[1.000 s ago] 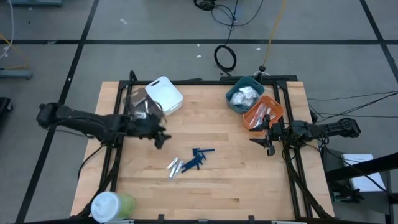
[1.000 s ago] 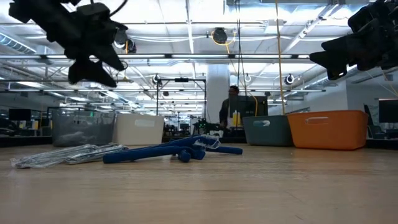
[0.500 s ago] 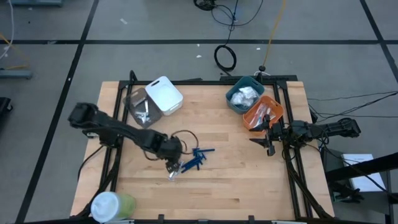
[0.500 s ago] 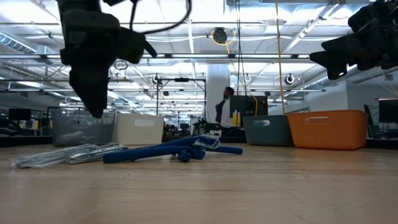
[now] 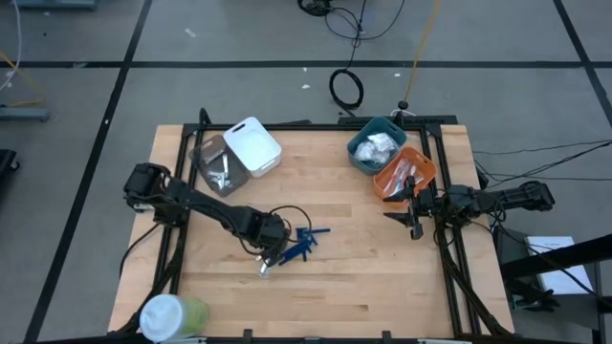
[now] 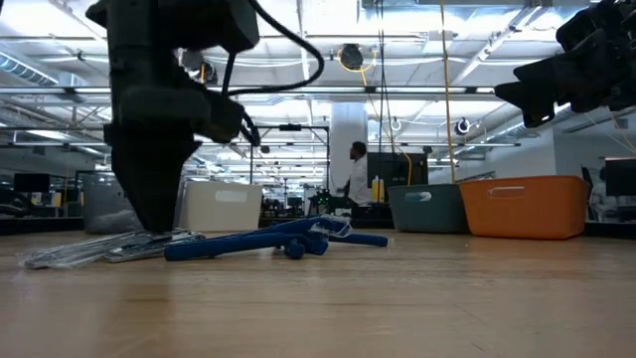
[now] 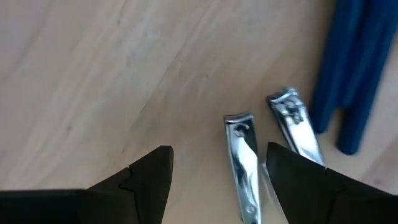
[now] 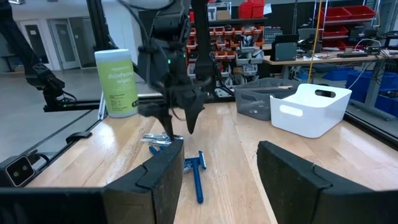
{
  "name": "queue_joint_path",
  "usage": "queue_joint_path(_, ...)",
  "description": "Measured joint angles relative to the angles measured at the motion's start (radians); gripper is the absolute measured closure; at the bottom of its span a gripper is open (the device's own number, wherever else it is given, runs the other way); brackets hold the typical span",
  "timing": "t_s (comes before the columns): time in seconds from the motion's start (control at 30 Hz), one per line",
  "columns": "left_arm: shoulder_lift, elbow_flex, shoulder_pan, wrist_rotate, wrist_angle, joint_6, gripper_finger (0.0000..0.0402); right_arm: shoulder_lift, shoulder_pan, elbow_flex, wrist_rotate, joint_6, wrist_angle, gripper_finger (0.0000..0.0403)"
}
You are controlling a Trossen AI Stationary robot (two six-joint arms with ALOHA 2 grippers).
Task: Pick & Place Travel size toiletries
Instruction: Put the top silver nail cutter into the black bin
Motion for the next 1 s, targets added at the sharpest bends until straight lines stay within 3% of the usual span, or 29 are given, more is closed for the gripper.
queue_joint_path(0.27,0.063,0.006,-0.001,0.022,-0.075,-0.067,0.0151,0.000,0.000,0.000,0.000,0.000,0.000,0.0211)
queue_joint_path(0.57,0.050,0.002,-0.001,0.027,-0.235,-0.178,0.0151,0.000,0.000,0.000,0.000,0.000,0.000,0.0211)
queue_joint_path(0.8,0.047,0.000,-0.001,-0.044,-0.245,-0.109,0.0151,0.000,0.000,0.000,0.000,0.000,0.000,0.0211)
queue_joint_path(1.0,0.047,-0.003,0.000,-0.003,-0.157,-0.068,0.0151,0.000,0.000,0.000,0.000,0.000,0.000,0.0211)
